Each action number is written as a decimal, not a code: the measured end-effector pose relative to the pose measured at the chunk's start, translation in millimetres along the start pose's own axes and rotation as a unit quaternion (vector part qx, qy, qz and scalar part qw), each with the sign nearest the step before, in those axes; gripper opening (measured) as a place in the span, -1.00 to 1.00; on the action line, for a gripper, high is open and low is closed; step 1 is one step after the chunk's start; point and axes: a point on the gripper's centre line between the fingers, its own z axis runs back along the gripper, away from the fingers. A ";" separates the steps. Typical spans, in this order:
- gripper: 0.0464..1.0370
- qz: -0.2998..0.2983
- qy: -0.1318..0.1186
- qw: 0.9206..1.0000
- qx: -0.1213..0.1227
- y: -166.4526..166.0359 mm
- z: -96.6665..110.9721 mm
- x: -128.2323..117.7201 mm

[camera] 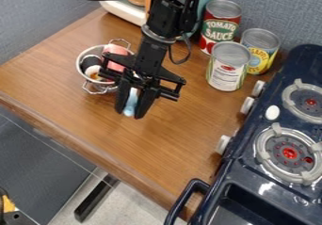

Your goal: Move the spatula to the center

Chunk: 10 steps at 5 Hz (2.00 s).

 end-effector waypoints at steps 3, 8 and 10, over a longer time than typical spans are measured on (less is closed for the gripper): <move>-0.49 -0.157 0.045 0.967 -0.194 16.3 -25.1 37.8; -0.49 0.149 -0.009 0.989 -0.012 26.5 -1.0 22.8; -0.49 0.271 0.009 0.961 0.056 15.2 -5.8 16.5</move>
